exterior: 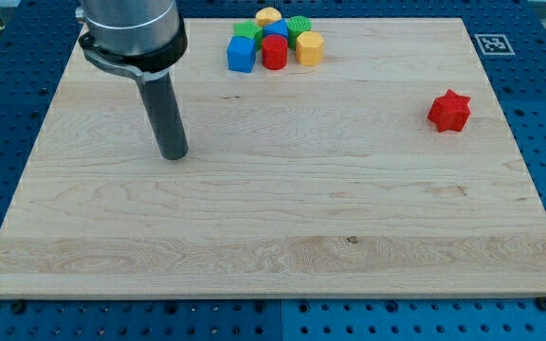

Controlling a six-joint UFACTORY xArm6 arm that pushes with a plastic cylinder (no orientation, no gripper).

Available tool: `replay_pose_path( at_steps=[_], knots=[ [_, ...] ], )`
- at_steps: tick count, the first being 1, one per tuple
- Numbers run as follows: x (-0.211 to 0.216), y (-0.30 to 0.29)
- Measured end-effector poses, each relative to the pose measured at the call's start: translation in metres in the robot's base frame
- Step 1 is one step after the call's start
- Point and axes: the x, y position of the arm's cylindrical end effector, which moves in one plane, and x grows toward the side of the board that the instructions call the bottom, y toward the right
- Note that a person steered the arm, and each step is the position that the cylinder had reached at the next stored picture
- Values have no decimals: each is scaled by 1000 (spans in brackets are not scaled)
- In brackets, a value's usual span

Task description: Move your arm to the left of the green star

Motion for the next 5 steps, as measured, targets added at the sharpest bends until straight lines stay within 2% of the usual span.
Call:
replay_pose_path(
  at_steps=[5],
  knots=[
    [-5, 3]
  ],
)
